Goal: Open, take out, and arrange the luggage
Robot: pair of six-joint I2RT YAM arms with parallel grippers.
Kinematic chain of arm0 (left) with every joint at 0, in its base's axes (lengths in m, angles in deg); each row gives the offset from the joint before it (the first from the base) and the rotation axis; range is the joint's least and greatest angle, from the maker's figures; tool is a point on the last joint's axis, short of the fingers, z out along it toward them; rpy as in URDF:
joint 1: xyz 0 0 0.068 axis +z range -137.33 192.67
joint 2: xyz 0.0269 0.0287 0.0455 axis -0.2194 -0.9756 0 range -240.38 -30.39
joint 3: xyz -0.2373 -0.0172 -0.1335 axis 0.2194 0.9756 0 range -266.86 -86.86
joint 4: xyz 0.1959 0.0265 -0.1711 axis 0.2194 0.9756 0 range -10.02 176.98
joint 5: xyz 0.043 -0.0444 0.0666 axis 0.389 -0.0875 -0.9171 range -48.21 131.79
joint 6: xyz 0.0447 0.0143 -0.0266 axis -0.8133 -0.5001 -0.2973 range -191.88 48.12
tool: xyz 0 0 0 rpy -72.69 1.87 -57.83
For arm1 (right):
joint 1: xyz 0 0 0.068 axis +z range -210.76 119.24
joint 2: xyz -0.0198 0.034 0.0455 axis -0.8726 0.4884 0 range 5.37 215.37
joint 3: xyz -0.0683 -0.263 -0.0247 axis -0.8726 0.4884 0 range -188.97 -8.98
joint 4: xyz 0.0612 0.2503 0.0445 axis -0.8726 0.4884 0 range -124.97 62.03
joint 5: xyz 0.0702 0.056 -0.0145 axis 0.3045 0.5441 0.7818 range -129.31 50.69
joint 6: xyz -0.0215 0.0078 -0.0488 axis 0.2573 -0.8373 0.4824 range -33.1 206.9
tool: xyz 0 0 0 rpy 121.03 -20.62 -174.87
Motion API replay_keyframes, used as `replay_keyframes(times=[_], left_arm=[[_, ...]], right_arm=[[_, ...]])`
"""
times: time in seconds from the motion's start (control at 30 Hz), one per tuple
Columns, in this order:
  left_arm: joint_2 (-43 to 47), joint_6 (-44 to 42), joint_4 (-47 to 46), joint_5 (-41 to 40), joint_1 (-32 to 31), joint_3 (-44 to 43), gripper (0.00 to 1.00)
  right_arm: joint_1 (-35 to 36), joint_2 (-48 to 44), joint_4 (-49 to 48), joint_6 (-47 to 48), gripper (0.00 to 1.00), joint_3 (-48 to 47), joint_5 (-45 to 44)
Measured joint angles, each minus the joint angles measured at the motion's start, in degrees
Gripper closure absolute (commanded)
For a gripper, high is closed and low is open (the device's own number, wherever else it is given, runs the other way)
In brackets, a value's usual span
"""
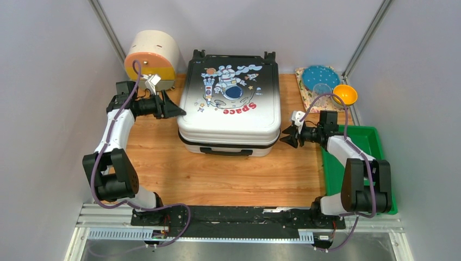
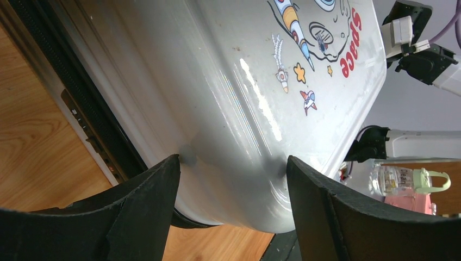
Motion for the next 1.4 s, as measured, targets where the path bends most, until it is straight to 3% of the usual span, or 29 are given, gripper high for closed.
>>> replay_keyframes(times=[0.57,0.77,0.83,1.1,1.4], left_arm=[[-0.1,0.2,-0.3,0.0,-0.1,0.2,0.21],[-0.1,0.5,-0.7,0.1,-0.1,0.5,0.21],[-0.1,0.5,-0.7,0.1,-0.1,0.5,0.21],[0.7,2.0,-2.6,0.2,-0.1,2.0,0.23],[3.1,5.4,-7.6,-0.5,0.0,5.4,0.25]], right_arm=[[2.1,1.7,-0.5,1.5,0.65,0.0,0.6],[2.5,2.3,-0.9,1.4,0.82,0.0,0.6],[2.5,2.3,-1.0,1.3,1.0,0.0,0.6],[2.5,1.3,-0.6,0.6,1.0,-0.1,-0.9],[3.7,-3.5,7.9,1.4,1.0,-1.0,-5.2]])
